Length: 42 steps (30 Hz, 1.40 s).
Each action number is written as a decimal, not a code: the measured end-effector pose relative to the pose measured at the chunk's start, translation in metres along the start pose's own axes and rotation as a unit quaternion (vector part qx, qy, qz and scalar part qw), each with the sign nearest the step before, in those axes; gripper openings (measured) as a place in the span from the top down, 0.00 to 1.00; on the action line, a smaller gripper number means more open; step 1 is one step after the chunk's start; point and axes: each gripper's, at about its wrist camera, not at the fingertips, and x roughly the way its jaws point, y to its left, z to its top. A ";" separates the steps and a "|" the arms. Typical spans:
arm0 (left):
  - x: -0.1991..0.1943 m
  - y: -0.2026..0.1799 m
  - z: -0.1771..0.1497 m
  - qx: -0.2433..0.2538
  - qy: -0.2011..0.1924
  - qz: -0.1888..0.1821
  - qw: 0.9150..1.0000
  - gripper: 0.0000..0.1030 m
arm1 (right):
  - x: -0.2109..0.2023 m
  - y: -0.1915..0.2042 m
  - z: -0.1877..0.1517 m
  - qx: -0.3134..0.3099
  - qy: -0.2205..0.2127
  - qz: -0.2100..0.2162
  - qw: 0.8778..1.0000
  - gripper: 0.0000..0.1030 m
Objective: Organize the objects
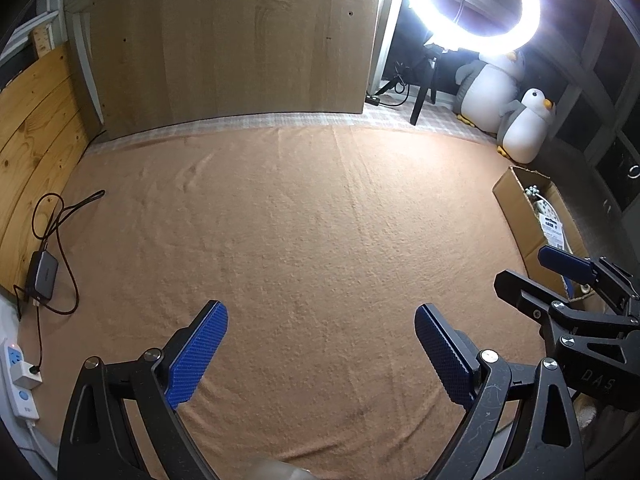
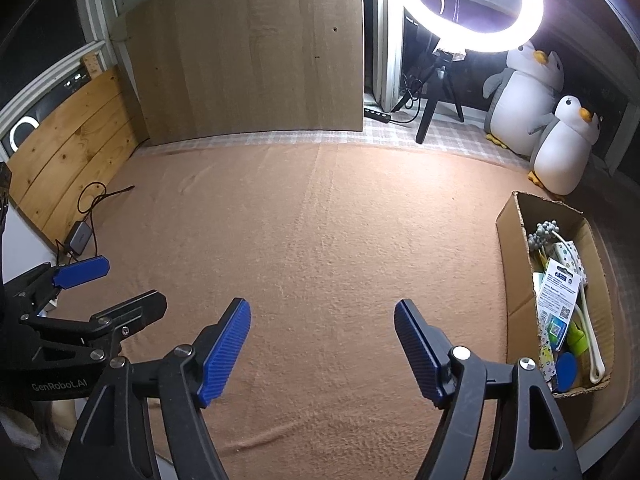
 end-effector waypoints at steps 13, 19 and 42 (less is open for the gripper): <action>0.009 0.001 0.003 -0.003 0.007 0.004 1.000 0.06 | 0.009 -0.004 0.002 -0.001 0.008 0.004 1.000 0.31; 0.013 0.005 0.005 -0.002 0.010 0.004 1.000 0.06 | 0.014 -0.006 0.002 0.001 0.013 0.007 1.000 0.31; 0.035 0.010 0.010 -0.006 0.027 0.011 1.000 0.06 | 0.034 -0.013 0.006 0.007 0.028 0.009 1.000 0.31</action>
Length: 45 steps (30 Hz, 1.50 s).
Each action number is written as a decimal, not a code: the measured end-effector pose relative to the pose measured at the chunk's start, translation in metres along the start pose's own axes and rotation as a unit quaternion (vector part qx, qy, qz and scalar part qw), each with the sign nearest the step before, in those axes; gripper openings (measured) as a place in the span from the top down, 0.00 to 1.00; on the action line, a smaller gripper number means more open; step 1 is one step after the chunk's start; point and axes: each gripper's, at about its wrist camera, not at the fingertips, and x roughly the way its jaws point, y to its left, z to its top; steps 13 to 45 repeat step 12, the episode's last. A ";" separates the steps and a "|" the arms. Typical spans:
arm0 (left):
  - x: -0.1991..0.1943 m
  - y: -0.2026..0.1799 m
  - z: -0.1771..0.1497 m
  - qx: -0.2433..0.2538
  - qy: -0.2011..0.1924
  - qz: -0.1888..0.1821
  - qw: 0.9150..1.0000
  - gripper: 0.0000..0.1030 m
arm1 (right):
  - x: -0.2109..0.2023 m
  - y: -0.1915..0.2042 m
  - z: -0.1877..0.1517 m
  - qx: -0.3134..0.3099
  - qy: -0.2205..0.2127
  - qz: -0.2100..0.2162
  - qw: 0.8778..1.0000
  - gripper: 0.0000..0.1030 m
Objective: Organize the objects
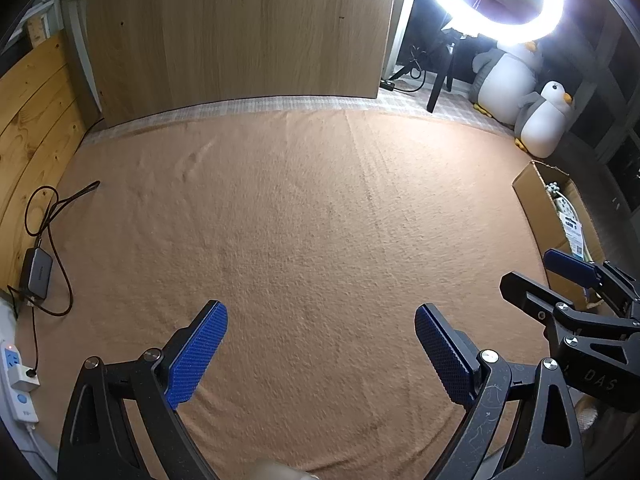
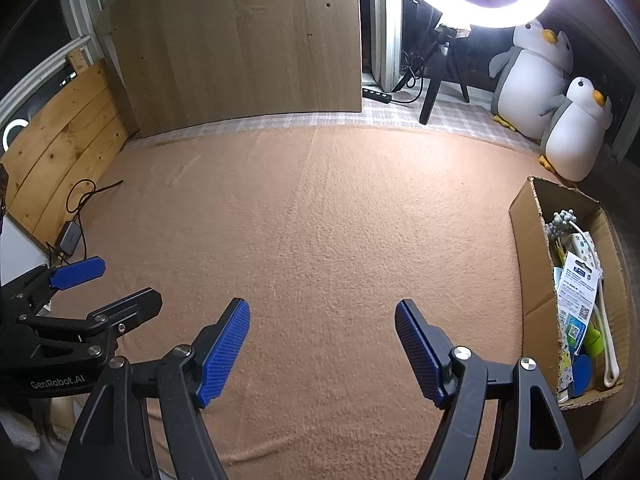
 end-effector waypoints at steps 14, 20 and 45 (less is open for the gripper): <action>0.017 0.001 -0.002 0.006 0.009 0.008 1.000 0.04 | 0.016 -0.003 -0.003 0.006 0.014 0.001 1.000 0.30; 0.017 0.001 -0.002 0.006 0.009 0.008 1.000 0.04 | 0.016 -0.003 -0.003 0.006 0.014 0.001 1.000 0.30; 0.017 0.001 -0.002 0.006 0.009 0.008 1.000 0.04 | 0.016 -0.003 -0.003 0.006 0.014 0.001 1.000 0.30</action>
